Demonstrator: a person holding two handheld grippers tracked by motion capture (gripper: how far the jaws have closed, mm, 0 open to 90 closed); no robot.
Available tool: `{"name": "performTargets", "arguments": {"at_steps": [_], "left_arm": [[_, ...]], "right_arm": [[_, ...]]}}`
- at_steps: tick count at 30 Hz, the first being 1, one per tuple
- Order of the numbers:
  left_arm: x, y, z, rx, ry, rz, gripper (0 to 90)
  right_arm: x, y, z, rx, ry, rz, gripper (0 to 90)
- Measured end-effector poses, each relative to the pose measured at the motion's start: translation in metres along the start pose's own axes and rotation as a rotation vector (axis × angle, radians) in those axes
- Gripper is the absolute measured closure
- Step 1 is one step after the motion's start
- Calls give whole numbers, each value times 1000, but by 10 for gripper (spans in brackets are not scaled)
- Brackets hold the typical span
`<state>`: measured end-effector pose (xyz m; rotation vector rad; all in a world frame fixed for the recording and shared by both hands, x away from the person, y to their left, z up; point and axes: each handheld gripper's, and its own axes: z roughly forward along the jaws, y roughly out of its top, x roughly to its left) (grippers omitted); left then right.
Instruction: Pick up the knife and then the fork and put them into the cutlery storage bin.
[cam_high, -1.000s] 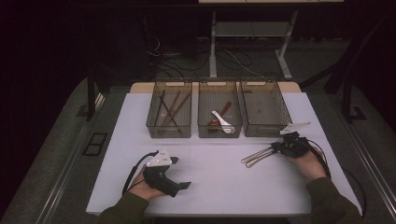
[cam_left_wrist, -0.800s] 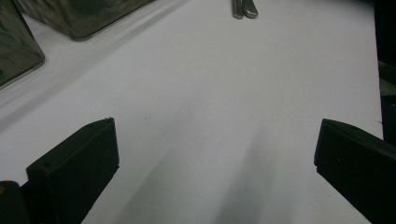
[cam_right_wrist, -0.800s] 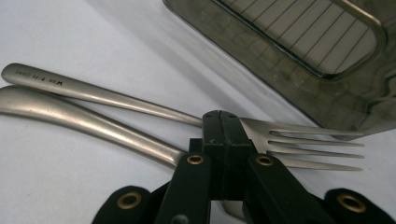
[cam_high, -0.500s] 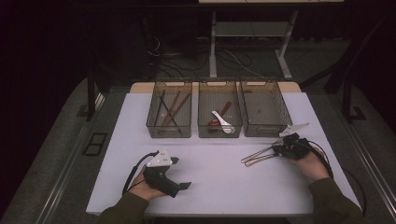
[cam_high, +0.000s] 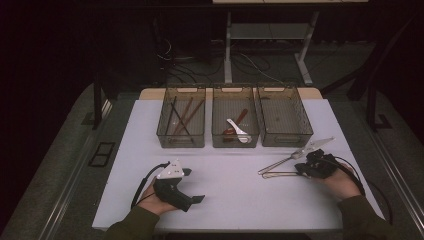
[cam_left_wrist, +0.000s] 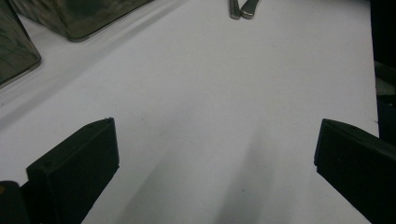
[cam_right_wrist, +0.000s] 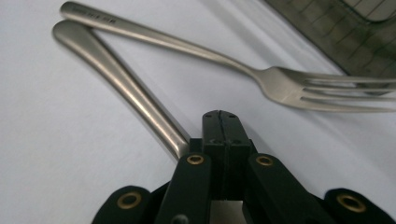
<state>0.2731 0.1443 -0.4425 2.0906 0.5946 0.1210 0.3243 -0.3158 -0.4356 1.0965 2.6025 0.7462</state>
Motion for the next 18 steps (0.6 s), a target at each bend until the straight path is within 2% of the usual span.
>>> {"name": "performTargets", "arguments": {"at_steps": [18], "left_arm": [[0, 0, -1, -5, 1, -3, 0]], "right_arm": [[25, -16, -15, 59, 68, -68, 900]]}}
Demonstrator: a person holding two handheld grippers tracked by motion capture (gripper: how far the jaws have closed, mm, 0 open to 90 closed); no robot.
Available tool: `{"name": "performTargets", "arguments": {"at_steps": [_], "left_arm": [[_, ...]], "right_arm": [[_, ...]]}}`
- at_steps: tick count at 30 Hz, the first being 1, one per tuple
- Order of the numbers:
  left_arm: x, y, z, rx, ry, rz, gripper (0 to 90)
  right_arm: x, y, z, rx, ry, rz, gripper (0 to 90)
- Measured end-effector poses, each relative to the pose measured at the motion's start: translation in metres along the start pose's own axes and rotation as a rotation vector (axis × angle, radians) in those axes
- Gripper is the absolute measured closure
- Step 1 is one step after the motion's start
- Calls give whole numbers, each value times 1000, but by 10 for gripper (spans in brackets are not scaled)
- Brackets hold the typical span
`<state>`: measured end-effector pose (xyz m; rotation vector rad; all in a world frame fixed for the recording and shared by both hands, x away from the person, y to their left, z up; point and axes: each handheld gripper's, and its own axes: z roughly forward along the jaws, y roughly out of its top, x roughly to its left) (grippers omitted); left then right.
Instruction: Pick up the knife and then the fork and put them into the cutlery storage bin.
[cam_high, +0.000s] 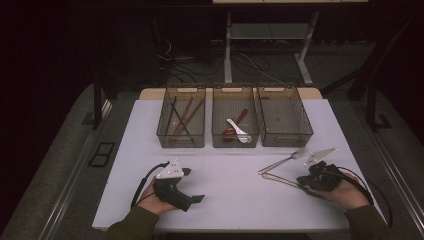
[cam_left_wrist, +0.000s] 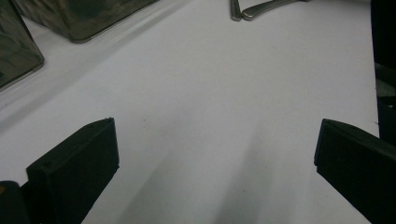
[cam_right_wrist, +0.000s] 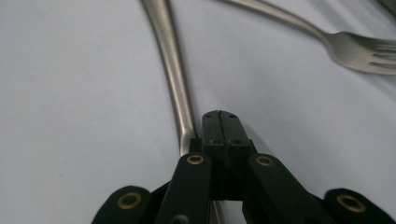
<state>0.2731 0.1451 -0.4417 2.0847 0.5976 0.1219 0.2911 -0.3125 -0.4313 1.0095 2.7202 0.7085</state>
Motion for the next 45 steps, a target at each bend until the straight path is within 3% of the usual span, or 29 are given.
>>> {"name": "performTargets", "arguments": {"at_steps": [6, 13, 18, 21, 25, 34, 45], "left_arm": [[1, 0, -1, -2, 1, 2, 0], [1, 0, 0, -3, 4, 7, 0], [1, 0, -1, -6, 5, 3, 0], [1, 0, -1, -6, 3, 6, 0], [0, 0, -1, -6, 3, 5, 0], [1, 0, -1, -6, 1, 5, 0], [0, 0, 0, -4, 1, 4, 0]], "right_arm": [[13, -3, -4, 31, 45, -41, 900], [11, -2, -10, 12, 31, -22, 898], [8, 5, -21, -5, 41, 18, 785], [10, 11, -22, 2, 60, 10, 687], [13, 23, -19, 37, 82, -9, 625], [19, 51, -5, 151, 80, -58, 628], [22, 56, 9, 287, 67, -95, 663]]}}
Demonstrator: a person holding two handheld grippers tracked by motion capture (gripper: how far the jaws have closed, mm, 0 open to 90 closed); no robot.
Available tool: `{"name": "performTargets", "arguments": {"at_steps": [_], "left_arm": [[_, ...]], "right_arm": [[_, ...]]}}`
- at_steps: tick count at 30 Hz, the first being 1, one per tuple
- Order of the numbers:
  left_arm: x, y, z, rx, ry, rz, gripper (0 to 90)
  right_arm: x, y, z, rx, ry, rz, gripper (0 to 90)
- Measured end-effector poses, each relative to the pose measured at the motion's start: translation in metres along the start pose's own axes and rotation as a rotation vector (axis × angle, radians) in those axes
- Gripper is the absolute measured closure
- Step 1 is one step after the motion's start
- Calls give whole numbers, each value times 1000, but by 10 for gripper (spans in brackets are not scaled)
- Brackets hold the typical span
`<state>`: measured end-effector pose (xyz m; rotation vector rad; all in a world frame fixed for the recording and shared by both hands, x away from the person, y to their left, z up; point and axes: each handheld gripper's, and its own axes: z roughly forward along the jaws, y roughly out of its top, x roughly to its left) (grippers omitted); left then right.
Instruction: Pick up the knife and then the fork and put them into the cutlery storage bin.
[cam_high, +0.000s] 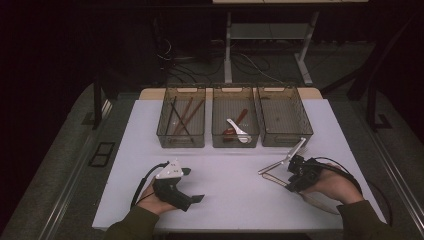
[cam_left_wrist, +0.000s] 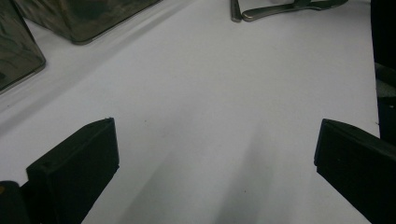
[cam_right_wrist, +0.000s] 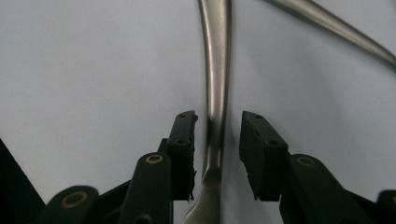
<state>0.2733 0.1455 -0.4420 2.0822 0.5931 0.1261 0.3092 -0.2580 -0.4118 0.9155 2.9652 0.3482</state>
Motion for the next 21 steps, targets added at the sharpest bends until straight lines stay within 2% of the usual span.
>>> {"name": "performTargets", "arguments": {"at_steps": [8, 9, 14, 16, 21], "left_arm": [[0, 0, 0, -1, 0, -2, 0], [0, 0, 0, 0, 0, -2, 0], [0, 0, 1, 7, 0, 2, 0], [0, 0, 1, 8, 0, 3, 0], [0, 0, 1, 4, 0, 1, 0]], "right_arm": [[3, 1, 7, 63, 7, -13, 733], [4, 2, 8, 71, -11, -30, 738], [9, 7, 10, 106, -48, -24, 751], [10, 8, 10, 115, -37, -18, 765], [10, 11, 11, 136, -45, -4, 803]]}}
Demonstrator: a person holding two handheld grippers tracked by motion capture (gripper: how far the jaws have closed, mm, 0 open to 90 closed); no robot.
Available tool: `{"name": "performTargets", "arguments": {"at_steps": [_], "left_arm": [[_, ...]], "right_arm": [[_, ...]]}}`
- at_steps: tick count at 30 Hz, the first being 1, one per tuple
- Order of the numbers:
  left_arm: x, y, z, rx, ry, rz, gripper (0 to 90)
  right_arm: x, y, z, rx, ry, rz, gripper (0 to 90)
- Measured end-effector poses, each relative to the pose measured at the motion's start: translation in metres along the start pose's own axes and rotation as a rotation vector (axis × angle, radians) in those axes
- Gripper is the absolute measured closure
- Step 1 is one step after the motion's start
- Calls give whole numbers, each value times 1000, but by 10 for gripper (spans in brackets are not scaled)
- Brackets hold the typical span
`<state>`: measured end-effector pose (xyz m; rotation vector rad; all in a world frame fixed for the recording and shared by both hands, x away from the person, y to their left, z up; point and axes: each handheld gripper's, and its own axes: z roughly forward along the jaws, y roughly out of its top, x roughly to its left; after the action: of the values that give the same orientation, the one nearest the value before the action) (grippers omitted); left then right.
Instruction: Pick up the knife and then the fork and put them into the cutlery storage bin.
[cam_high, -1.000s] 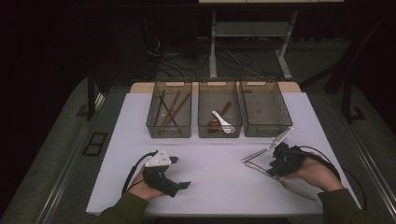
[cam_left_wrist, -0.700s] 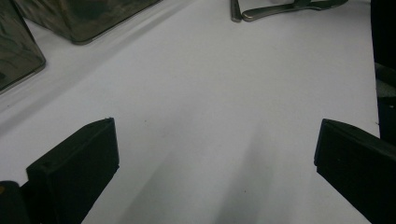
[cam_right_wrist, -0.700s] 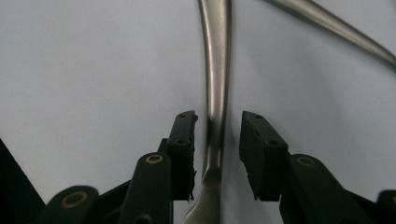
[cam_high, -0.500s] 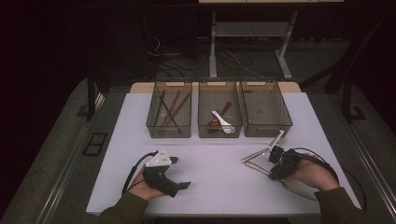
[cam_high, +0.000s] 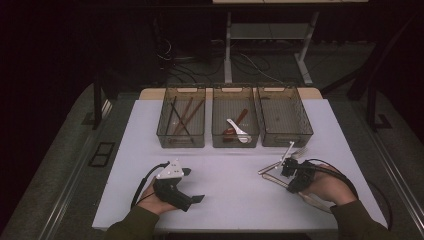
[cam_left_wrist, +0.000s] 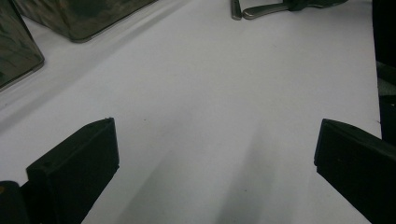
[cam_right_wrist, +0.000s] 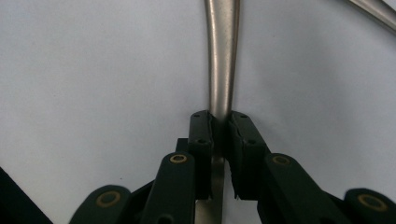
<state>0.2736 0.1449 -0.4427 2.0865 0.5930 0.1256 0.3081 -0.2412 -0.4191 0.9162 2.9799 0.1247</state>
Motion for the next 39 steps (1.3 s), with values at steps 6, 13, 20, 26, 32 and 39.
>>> {"name": "performTargets", "arguments": {"at_steps": [6, 13, 20, 26, 32, 39], "left_arm": [[0, 0, 0, -2, -3, 0, 0], [0, 0, -1, -5, -1, 0, 0], [1, 0, -2, -9, 1, -3, 0], [1, 0, -2, -12, 1, -5, 0], [2, -1, -3, -15, 1, -11, 0], [2, 0, -4, -18, 0, -10, 0]], "right_arm": [[-1, -3, -1, -23, 12, -10, 806], [0, -8, -5, -51, 17, -22, 806], [-7, -15, -17, -140, 11, 5, 806], [-15, -21, -30, -262, 7, 61, 806], [-28, -32, -40, -396, 0, 130, 806], [-38, -42, -48, -514, -5, 190, 807]]}}
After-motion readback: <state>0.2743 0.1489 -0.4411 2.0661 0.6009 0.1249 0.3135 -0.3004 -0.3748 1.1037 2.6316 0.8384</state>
